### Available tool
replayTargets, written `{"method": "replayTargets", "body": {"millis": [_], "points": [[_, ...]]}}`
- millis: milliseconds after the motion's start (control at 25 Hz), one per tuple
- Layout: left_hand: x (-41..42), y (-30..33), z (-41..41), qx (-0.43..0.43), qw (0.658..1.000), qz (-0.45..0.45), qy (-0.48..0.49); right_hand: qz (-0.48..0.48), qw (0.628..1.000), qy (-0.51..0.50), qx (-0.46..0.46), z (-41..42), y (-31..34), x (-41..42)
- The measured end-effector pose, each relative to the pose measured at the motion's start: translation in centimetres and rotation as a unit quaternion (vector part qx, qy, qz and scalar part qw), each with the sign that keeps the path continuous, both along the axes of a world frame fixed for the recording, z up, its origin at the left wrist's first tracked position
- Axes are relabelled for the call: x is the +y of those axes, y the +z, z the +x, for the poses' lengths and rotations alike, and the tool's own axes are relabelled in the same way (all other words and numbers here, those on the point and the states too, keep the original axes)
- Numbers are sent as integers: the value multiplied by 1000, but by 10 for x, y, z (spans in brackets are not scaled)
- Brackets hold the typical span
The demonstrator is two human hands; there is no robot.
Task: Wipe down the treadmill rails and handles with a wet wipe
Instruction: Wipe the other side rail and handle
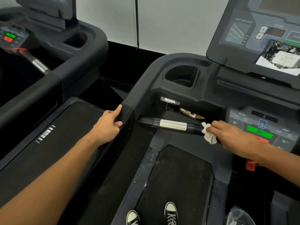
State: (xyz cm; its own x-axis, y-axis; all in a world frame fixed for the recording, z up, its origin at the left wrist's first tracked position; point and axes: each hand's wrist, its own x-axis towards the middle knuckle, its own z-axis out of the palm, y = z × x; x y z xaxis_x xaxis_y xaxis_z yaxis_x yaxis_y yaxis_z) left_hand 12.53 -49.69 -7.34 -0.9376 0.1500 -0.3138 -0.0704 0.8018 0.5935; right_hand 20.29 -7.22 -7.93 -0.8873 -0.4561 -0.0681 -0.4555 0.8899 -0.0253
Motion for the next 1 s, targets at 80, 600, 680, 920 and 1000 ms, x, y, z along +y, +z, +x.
{"method": "replayTargets", "body": {"millis": [80, 600, 680, 920, 1000], "points": [[1, 1, 2, -2, 1000, -2, 1, -34, 999, -19, 0, 0, -5, 4], [-1, 1, 0, -9, 1000, 18, 10, -56, 991, 121, 11, -80, -53, -187], [-1, 1, 0, -7, 1000, 16, 10, -47, 991, 124, 26, -84, -59, -207], [-2, 1, 1, -6, 1000, 31, 3, -41, 986, 140, 79, -83, -55, -198], [-4, 0, 2, -6, 999, 33, 2, 12, 984, 160, 83, -73, -52, -178]]}}
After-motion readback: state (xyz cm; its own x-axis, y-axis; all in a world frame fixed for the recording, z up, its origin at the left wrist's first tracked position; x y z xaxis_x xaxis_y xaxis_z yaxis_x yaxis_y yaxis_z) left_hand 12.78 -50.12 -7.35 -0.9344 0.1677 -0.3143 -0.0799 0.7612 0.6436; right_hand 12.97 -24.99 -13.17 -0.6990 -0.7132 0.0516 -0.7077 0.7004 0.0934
